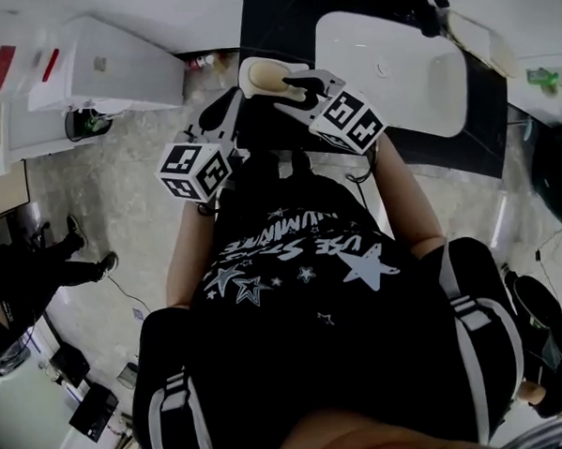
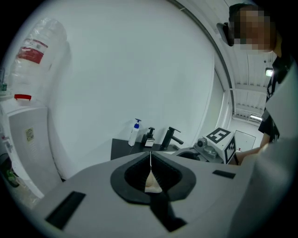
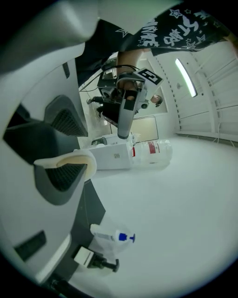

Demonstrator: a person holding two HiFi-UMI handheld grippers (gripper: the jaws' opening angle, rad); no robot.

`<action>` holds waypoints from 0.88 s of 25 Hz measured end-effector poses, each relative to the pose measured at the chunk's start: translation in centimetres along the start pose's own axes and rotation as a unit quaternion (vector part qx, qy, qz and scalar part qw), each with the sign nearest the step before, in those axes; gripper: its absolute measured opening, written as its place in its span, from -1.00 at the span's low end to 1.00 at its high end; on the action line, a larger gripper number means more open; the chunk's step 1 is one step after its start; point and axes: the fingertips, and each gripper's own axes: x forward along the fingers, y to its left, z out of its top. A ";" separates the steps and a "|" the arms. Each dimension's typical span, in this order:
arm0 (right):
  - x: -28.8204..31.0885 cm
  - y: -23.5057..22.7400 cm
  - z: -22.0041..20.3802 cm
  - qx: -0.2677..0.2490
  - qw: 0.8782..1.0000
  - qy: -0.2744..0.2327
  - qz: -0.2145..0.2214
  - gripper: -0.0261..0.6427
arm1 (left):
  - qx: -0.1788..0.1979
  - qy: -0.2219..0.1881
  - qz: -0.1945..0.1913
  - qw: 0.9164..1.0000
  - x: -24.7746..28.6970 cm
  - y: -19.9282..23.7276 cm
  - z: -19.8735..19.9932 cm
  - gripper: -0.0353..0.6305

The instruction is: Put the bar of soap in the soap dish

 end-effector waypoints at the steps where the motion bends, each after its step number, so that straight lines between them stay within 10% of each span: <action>1: -0.3 0.2 -0.1 0.006 1.000 -0.003 0.001 -0.38 | 0.002 0.000 -0.003 1.000 -0.1 -0.6 -0.1 -0.86; 22: -3.9 7.9 -1.4 0.060 0.994 -0.007 -0.086 -0.56 | 0.014 -0.018 -0.073 0.997 -7.7 -4.8 -1.6 -0.86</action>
